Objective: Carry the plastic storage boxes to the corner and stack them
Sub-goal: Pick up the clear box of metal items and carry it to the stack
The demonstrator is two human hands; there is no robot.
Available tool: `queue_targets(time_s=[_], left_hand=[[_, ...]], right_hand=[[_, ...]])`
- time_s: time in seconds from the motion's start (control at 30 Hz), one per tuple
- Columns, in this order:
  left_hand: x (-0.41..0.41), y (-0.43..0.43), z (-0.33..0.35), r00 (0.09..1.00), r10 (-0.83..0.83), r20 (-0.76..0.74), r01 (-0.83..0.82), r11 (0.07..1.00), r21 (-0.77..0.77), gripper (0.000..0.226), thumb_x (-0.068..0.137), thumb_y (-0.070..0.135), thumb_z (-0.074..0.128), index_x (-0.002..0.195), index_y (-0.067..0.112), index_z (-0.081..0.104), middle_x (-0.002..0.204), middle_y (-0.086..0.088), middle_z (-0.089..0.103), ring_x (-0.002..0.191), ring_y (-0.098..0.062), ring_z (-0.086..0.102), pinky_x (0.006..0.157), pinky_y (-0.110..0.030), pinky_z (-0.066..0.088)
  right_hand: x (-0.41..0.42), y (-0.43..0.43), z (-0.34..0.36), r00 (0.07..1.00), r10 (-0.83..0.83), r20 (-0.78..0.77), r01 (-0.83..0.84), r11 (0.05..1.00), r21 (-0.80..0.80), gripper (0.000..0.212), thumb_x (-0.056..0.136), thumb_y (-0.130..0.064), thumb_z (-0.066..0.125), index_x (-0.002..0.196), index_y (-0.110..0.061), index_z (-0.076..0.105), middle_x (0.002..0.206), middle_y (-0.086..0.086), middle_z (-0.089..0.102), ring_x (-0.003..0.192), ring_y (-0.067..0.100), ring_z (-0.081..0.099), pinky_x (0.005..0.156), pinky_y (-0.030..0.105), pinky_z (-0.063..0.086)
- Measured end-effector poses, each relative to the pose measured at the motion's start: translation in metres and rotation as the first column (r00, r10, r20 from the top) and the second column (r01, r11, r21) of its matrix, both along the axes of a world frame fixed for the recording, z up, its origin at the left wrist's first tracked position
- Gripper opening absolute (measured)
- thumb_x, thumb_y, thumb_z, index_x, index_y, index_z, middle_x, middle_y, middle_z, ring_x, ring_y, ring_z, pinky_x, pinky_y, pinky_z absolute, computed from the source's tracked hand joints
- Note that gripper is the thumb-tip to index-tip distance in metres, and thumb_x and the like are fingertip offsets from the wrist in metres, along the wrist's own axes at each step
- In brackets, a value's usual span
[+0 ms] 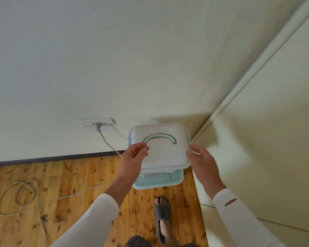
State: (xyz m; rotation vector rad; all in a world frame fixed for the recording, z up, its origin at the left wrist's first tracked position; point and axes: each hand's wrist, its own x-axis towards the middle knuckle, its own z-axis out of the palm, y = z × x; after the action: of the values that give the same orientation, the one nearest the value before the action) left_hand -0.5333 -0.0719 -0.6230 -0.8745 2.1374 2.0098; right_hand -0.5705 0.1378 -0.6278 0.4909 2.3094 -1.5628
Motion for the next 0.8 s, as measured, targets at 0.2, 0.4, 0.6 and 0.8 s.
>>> queue_targets(time_s=[0.2, 0.4, 0.6, 0.8], left_hand=[[0.027, -0.007, 0.015, 0.995, -0.084, -0.057, 0.086, 0.996, 0.028, 0.018, 0.096, 0.018, 0.057, 0.106, 0.030, 0.067, 0.093, 0.018, 0.074, 0.082, 0.004, 0.066, 0.082, -0.020, 0.047], [0.060, -0.008, 0.030, 0.977, -0.189, -0.103, 0.196, 0.979, 0.057, 0.020, 0.095, 0.015, 0.057, 0.101, 0.030, 0.069, 0.092, 0.017, 0.074, 0.080, 0.002, 0.067, 0.081, -0.021, 0.049], [0.081, 0.008, 0.048, 0.939, -0.318, -0.134, 0.323, 0.946, 0.016, 0.018, 0.094, 0.017, 0.059, 0.100, 0.031, 0.070, 0.092, 0.015, 0.075, 0.079, 0.001, 0.067, 0.059, -0.008, 0.048], [0.095, 0.034, 0.065, 0.883, -0.439, -0.168, 0.447, 0.895, 0.011, 0.017, 0.094, 0.011, 0.059, 0.101, 0.023, 0.069, 0.084, 0.013, 0.075, 0.073, 0.005, 0.066, 0.063, -0.006, 0.048]], right_hand=[[0.047, -0.004, 0.016, 0.997, -0.067, -0.038, 0.067, 0.998, -0.019, 0.024, 0.091, -0.036, 0.059, 0.115, -0.040, 0.056, 0.106, -0.020, 0.060, 0.090, -0.006, 0.055, 0.060, 0.008, 0.039], [0.105, -0.004, 0.043, 0.984, -0.138, -0.116, 0.137, 0.990, -0.010, 0.019, 0.093, -0.036, 0.057, 0.111, -0.042, 0.055, 0.097, -0.035, 0.052, 0.083, -0.014, 0.053, 0.049, -0.001, 0.038], [0.163, 0.004, 0.063, 0.961, -0.235, -0.149, 0.241, 0.970, 0.022, 0.026, 0.095, -0.036, 0.056, 0.120, -0.035, 0.056, 0.115, -0.018, 0.058, 0.098, -0.001, 0.054, 0.066, 0.009, 0.039], [0.202, 0.014, 0.081, 0.929, -0.326, -0.174, 0.337, 0.941, 0.037, 0.026, 0.092, -0.036, 0.059, 0.118, -0.036, 0.059, 0.115, -0.021, 0.058, 0.098, -0.010, 0.054, 0.072, 0.009, 0.040]])
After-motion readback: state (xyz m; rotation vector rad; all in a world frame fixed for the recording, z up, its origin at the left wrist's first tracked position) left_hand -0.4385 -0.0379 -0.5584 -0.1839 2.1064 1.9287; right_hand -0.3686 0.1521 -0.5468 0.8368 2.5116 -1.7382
